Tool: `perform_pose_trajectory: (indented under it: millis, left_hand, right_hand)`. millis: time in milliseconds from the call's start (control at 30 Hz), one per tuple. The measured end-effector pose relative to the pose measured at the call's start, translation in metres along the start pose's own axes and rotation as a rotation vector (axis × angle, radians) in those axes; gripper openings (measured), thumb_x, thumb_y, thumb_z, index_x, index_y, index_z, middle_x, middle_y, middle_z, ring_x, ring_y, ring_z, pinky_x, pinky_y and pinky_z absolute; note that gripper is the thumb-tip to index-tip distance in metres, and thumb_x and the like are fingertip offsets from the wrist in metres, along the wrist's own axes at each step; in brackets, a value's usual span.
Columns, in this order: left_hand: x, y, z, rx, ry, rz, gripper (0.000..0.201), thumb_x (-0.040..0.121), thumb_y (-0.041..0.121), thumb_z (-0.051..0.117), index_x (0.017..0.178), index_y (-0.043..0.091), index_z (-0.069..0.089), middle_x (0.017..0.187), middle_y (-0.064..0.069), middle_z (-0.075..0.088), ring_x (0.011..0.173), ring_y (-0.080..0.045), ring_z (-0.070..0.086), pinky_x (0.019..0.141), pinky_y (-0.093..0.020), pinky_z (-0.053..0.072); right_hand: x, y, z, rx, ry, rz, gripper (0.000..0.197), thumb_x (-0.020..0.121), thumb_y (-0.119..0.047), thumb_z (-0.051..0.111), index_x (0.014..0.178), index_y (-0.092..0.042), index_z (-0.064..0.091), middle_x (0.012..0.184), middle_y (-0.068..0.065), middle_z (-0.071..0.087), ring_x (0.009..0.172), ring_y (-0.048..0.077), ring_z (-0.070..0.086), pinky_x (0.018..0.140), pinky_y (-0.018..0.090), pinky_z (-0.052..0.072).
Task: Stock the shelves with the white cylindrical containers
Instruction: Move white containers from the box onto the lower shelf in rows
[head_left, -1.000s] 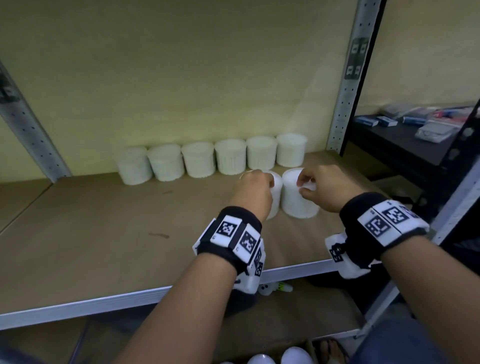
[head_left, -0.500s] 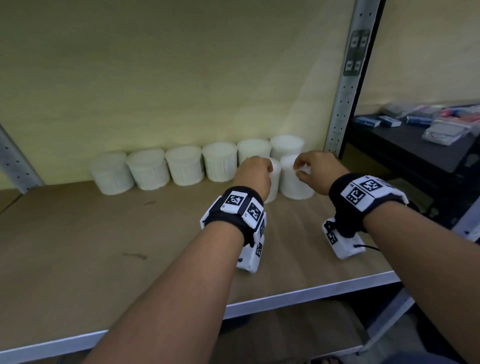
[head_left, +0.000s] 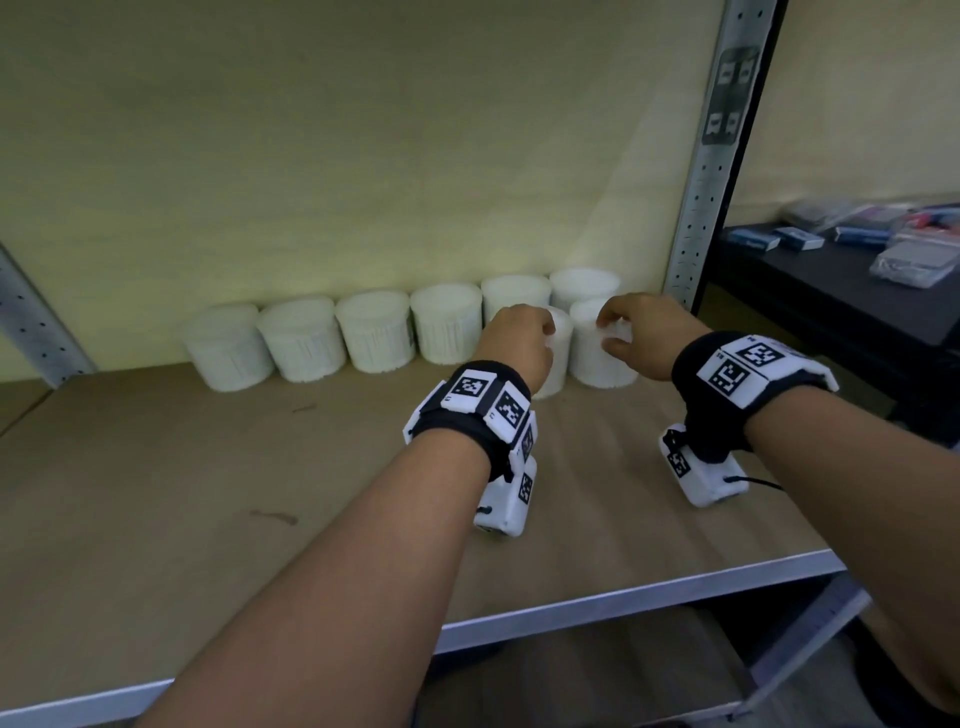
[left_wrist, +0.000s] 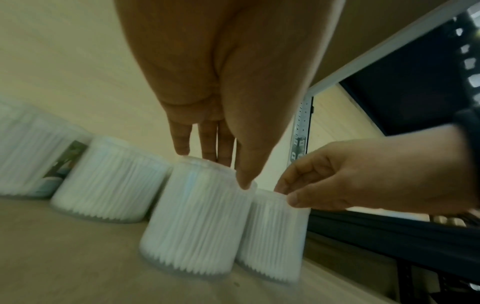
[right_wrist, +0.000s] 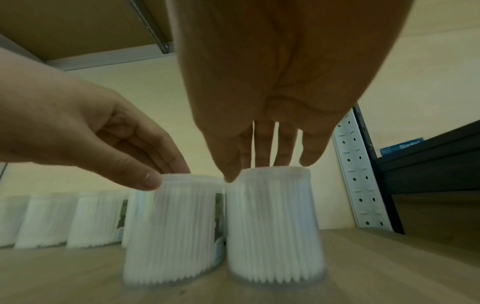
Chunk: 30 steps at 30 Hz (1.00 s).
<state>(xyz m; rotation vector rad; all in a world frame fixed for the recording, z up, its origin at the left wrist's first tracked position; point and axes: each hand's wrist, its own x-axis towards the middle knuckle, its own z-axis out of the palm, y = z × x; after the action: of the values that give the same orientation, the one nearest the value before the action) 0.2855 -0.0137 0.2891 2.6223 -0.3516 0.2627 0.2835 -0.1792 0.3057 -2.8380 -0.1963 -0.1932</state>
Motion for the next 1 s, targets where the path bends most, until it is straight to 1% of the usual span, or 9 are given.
perform_pose_trajectory:
  millis: [133, 267, 367, 500, 633, 733, 833, 900, 1000]
  left_hand:
    - [-0.02, 0.001, -0.012, -0.006, -0.027, 0.022, 0.047, 0.089, 0.022, 0.06, 0.134, 0.011, 0.049, 0.137, -0.008, 0.049, 0.126, -0.024, 0.047, 0.104, -0.032, 0.039]
    - [-0.056, 0.007, -0.023, -0.012, -0.016, 0.025, 0.048, 0.089, 0.025, 0.06, 0.134, 0.011, 0.049, 0.136, -0.007, 0.047, 0.125, -0.021, 0.048, 0.102, -0.03, 0.04]
    - [-0.089, 0.012, -0.03, -0.022, -0.045, 0.018, 0.049, 0.087, 0.028, 0.061, 0.132, 0.013, 0.05, 0.135, -0.006, 0.048, 0.124, -0.019, 0.048, 0.1, -0.026, 0.039]
    - [-0.138, 0.019, -0.033, -0.025, -0.126, 0.007, 0.047, 0.087, 0.028, 0.06, 0.132, 0.015, 0.05, 0.134, -0.004, 0.048, 0.123, -0.019, 0.047, 0.096, -0.026, 0.038]
    - [-0.181, 0.024, -0.03, -0.041, -0.15, 0.006, 0.046, 0.088, 0.032, 0.059, 0.131, 0.017, 0.051, 0.133, -0.001, 0.049, 0.124, -0.017, 0.047, 0.099, -0.027, 0.038]
    - [-0.212, 0.03, -0.027, -0.071, -0.165, 0.015, 0.044, 0.088, 0.033, 0.06, 0.129, 0.017, 0.052, 0.13, 0.0, 0.05, 0.121, -0.015, 0.048, 0.097, -0.026, 0.039]
    - [-0.239, 0.034, -0.023, -0.084, -0.196, 0.005, 0.04, 0.087, 0.033, 0.061, 0.124, 0.018, 0.054, 0.124, 0.001, 0.052, 0.112, -0.013, 0.052, 0.088, -0.02, 0.038]
    - [-0.254, 0.033, -0.017, -0.083, -0.23, -0.009, 0.035, 0.087, 0.031, 0.063, 0.118, 0.017, 0.057, 0.119, 0.0, 0.053, 0.106, -0.015, 0.053, 0.086, -0.02, 0.038]
    - [-0.27, 0.025, 0.001, -0.079, -0.314, -0.051, 0.033, 0.086, 0.029, 0.065, 0.115, 0.015, 0.059, 0.116, -0.002, 0.056, 0.103, -0.017, 0.056, 0.089, -0.026, 0.045]
  right_hand:
    - [-0.019, -0.004, -0.003, 0.022, 0.021, -0.017, 0.045, 0.089, -0.027, 0.061, 0.132, -0.017, 0.05, 0.133, 0.008, 0.054, 0.117, 0.027, 0.054, 0.095, 0.034, 0.046]
    - [-0.056, -0.014, -0.005, 0.048, 0.049, -0.059, 0.042, 0.088, -0.028, 0.063, 0.127, -0.016, 0.055, 0.128, 0.008, 0.056, 0.117, 0.024, 0.052, 0.096, 0.031, 0.044]
    - [-0.091, -0.022, -0.007, 0.07, 0.021, -0.066, 0.042, 0.089, -0.027, 0.061, 0.129, -0.016, 0.054, 0.128, 0.006, 0.056, 0.117, 0.021, 0.052, 0.093, 0.027, 0.042]
    - [-0.139, -0.029, -0.005, 0.095, -0.038, -0.058, 0.039, 0.09, -0.027, 0.06, 0.127, -0.018, 0.054, 0.128, 0.004, 0.055, 0.12, 0.02, 0.051, 0.095, 0.027, 0.041]
    - [-0.183, -0.031, 0.006, 0.117, -0.089, -0.053, 0.037, 0.088, -0.025, 0.06, 0.125, -0.019, 0.056, 0.127, 0.003, 0.056, 0.12, 0.019, 0.051, 0.097, 0.03, 0.042]
    - [-0.214, -0.032, 0.017, 0.17, -0.111, -0.031, 0.035, 0.087, -0.029, 0.06, 0.121, -0.023, 0.056, 0.121, 0.0, 0.056, 0.114, 0.017, 0.053, 0.096, 0.032, 0.046]
    - [-0.241, -0.032, 0.029, 0.199, -0.14, -0.02, 0.029, 0.087, -0.03, 0.062, 0.114, -0.021, 0.059, 0.11, 0.0, 0.059, 0.098, 0.018, 0.057, 0.086, 0.031, 0.048]
    - [-0.255, -0.031, 0.038, 0.221, -0.178, 0.0, 0.025, 0.087, -0.028, 0.063, 0.11, -0.018, 0.061, 0.104, 0.002, 0.062, 0.089, 0.018, 0.057, 0.08, 0.029, 0.048]
    - [-0.271, -0.028, 0.057, 0.216, -0.271, 0.034, 0.027, 0.087, -0.026, 0.064, 0.111, -0.014, 0.063, 0.105, 0.005, 0.064, 0.098, 0.02, 0.061, 0.085, 0.03, 0.048]
